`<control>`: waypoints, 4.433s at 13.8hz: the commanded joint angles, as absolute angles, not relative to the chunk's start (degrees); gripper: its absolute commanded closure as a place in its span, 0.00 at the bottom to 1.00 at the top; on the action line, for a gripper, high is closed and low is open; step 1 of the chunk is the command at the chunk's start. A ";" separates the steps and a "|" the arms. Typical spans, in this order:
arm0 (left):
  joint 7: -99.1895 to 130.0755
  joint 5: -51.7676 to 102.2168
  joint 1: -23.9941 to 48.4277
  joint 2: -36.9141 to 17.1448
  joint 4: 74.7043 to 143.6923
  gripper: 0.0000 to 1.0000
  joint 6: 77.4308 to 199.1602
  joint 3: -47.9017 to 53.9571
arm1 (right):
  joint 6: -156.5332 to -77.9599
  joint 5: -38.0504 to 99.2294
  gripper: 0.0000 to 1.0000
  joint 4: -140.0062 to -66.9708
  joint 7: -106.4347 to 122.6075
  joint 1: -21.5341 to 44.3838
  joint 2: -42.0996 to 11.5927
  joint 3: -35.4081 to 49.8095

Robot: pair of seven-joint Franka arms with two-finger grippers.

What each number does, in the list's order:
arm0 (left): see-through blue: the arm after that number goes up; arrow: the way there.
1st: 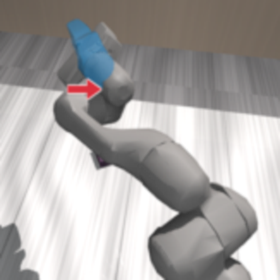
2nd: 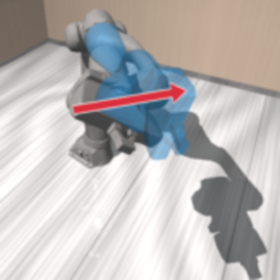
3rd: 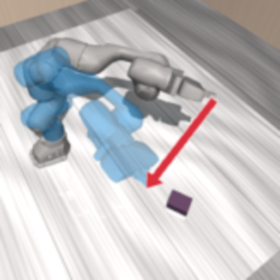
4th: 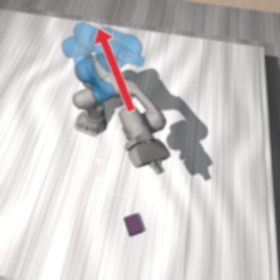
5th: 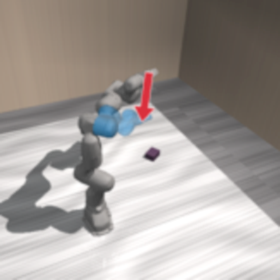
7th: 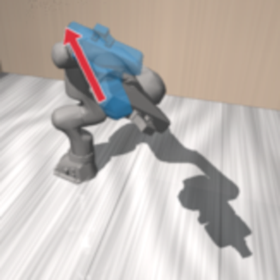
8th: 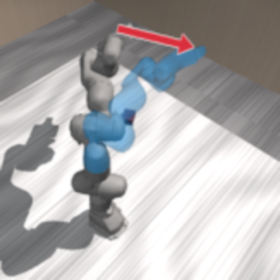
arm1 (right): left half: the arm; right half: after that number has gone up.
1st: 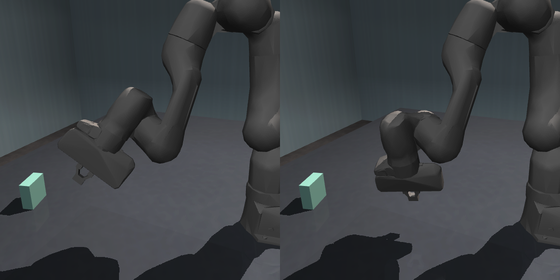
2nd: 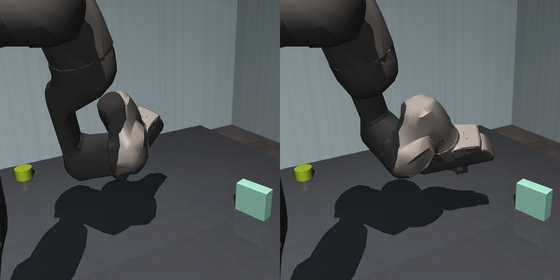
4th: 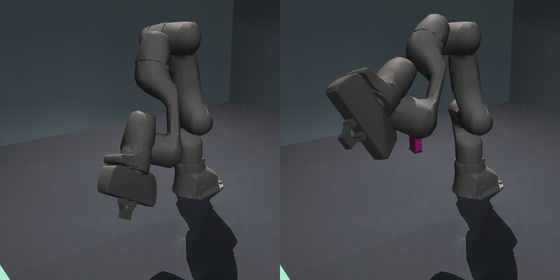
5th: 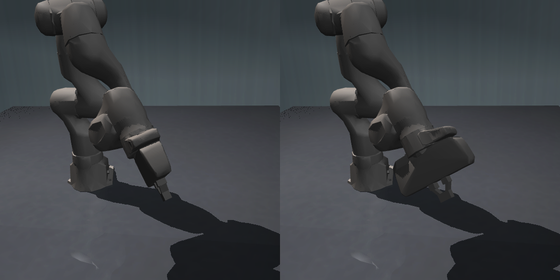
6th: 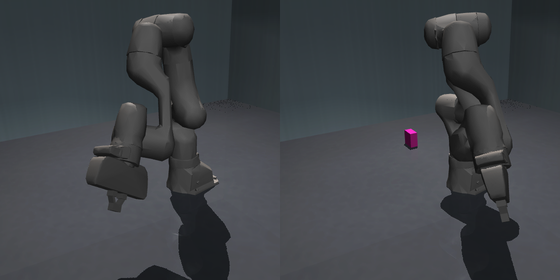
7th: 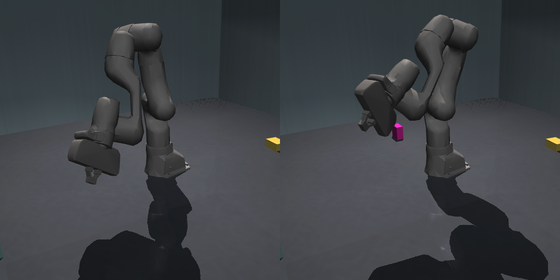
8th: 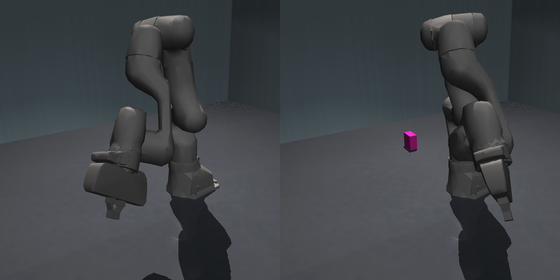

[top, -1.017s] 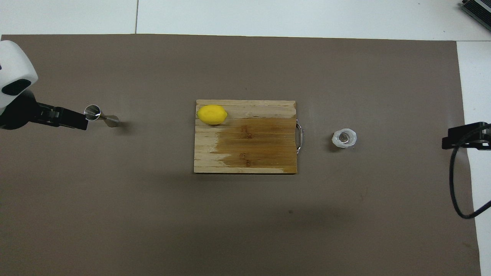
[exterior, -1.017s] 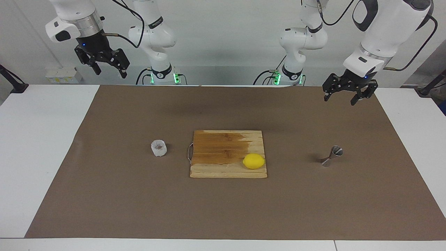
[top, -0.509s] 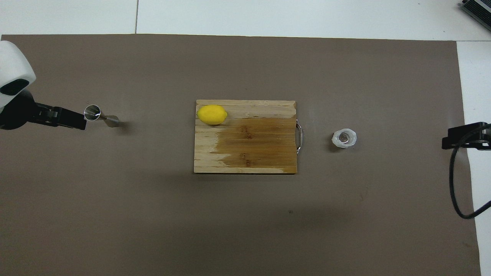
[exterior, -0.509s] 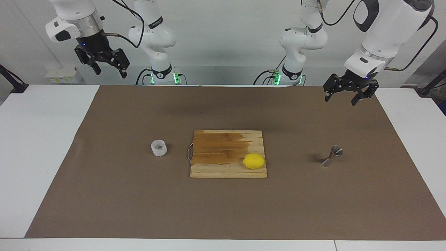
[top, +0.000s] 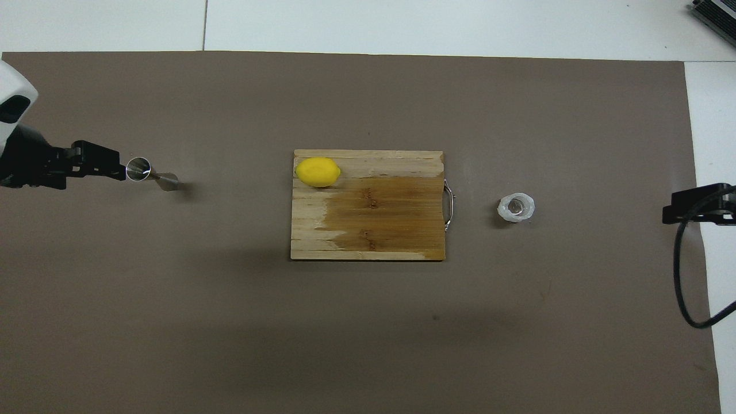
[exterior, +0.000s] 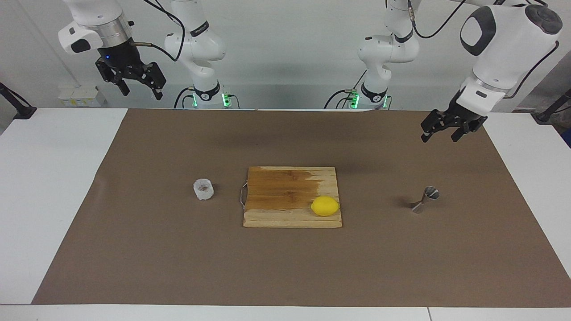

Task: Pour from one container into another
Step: 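Open the left gripper and move it toward the small metal cup, then close the left gripper around the small metal cup, then lift the metal cup with the left gripper and carry it over the board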

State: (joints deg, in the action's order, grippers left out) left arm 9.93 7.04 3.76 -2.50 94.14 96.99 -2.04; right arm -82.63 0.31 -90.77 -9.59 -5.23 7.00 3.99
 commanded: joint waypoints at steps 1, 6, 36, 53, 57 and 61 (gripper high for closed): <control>24.47 10.62 1.15 -7.28 92.37 0.00 99.92 -1.93 | -81.83 1.41 0.00 -90.88 -10.20 -5.89 7.56 4.31; 41.90 13.09 -0.96 -7.38 96.50 0.00 105.03 -2.11 | -81.83 1.41 0.00 -90.88 -10.20 -5.89 7.56 4.22; 45.71 71.43 -16.35 -22.68 115.83 0.00 114.78 -1.67 | -81.83 1.41 0.00 -90.88 -10.20 -5.89 7.56 4.31; 36.65 86.40 -18.89 -19.43 120.67 1.00 109.62 -1.76 | -81.83 1.41 0.00 -90.88 -10.20 -5.89 7.56 4.31; 34.64 86.31 -18.28 -16.44 122.60 1.00 103.03 -1.93 | -81.83 1.41 0.00 -90.88 -10.11 -5.89 7.56 4.31; 27.86 86.22 -15.23 -13.81 126.91 1.00 97.21 -1.76 | -81.83 1.41 0.00 -90.88 -10.20 -5.89 7.56 4.31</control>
